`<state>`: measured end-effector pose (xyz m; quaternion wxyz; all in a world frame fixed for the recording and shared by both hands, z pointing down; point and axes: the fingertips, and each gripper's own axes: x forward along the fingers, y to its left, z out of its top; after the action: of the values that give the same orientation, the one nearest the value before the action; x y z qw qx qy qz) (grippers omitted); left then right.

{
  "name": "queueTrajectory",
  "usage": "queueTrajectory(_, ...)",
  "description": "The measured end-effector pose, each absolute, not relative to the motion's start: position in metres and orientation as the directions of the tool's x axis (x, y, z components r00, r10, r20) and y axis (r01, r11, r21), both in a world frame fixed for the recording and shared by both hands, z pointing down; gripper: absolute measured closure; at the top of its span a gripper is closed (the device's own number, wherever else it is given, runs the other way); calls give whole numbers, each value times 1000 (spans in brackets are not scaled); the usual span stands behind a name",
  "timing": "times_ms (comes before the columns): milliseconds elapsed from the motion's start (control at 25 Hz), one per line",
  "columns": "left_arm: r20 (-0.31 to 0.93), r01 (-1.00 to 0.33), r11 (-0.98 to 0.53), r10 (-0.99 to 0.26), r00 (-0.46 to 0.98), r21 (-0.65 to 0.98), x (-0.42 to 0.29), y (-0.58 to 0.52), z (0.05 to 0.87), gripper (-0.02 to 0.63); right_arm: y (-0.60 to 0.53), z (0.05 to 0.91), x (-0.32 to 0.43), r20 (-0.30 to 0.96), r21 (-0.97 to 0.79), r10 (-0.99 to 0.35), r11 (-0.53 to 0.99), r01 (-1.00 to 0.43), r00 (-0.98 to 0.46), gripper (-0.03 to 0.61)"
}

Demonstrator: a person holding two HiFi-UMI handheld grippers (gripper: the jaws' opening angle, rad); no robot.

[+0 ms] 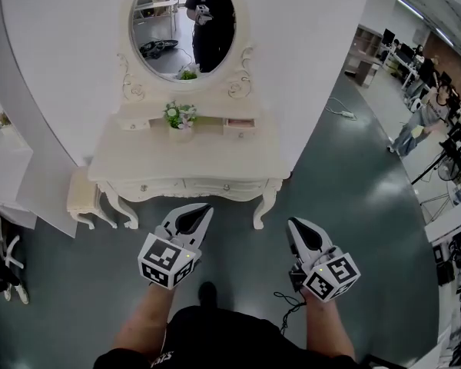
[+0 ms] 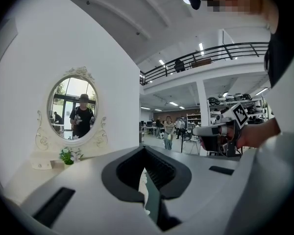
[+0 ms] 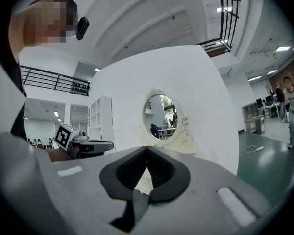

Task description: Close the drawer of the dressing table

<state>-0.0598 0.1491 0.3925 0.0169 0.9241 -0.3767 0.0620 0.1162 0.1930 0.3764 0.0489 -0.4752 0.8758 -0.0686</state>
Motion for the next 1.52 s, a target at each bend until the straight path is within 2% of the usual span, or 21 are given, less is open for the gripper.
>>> queueTrajectory(560,192,-678,-734,-672,715,-43,-120,75,415,610,101,381,34,5,-189,-808,578,-794,-590,568)
queueTrajectory(1040,237,-649,-760,-630,740,8,-95,23,434,609,57,397,63,3,-266,-827,542,-797,-563,568)
queueTrajectory(1520,313,-696,-716,-651,692,50,-50,-86,451,609,-71,417,101,22,-304,-775,597,-742,-632,568)
